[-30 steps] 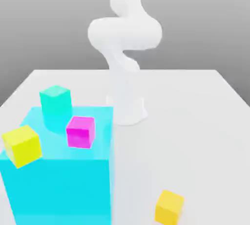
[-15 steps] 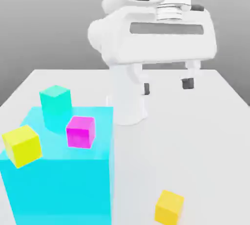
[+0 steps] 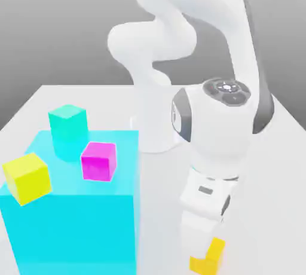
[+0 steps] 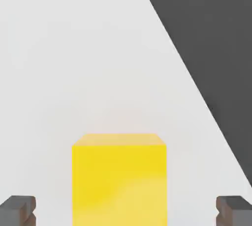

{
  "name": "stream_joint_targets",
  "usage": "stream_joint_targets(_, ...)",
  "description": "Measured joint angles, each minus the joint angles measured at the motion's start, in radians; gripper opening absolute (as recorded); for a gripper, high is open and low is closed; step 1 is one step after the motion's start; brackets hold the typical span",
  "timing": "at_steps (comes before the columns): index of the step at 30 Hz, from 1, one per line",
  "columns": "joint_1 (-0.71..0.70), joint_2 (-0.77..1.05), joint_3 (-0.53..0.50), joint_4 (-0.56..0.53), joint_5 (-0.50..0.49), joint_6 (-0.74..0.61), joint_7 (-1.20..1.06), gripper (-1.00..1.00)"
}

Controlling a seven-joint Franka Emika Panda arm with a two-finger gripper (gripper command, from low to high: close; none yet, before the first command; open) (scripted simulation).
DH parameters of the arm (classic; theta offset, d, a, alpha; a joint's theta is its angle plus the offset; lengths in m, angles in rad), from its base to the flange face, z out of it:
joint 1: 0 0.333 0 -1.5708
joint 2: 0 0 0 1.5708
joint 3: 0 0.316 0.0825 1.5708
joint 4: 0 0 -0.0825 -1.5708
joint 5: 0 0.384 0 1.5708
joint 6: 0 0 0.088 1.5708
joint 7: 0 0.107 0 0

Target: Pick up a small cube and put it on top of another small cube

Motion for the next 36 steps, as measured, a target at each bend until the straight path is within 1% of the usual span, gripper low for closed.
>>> stream_joint_targets(1,-0.002,0.03,0.003,0.005,0.002,0.024,-0.002,-1.0)
stream_joint_targets(7,-0.003,0.045,0.004,0.008,0.002,0.034,-0.002,-1.0)
stream_joint_targets(9,-0.002,0.011,0.002,0.002,-0.001,0.007,0.0,-1.0)
stream_joint_targets(14,-0.006,-0.158,-0.015,-0.017,-0.015,-0.143,0.004,-1.0)
stream_joint_targets(17,-0.036,-0.265,-0.05,0.008,-0.033,-0.27,-0.005,-1.0)
stream_joint_targets(21,-0.126,-0.406,-0.081,0.045,-0.055,-0.443,-0.019,-1.0)
stream_joint_targets(28,-0.218,-0.636,-0.153,0.11,-0.085,-0.74,-0.057,-1.0)
stream_joint_targets(29,-0.23,-0.654,-0.163,0.11,-0.088,-0.76,-0.062,-1.0)
stream_joint_targets(30,-0.236,-0.655,-0.169,0.097,-0.089,-0.749,-0.066,-1.0)
stream_joint_targets(32,-0.239,-0.634,-0.178,0.055,-0.087,-0.688,-0.071,-1.0)
stream_joint_targets(33,-0.24,-0.62,-0.181,0.032,-0.086,-0.651,-0.073,1.0)
stream_joint_targets(36,-0.24,-0.62,-0.181,0.032,-0.086,-0.651,-0.073,1.0)
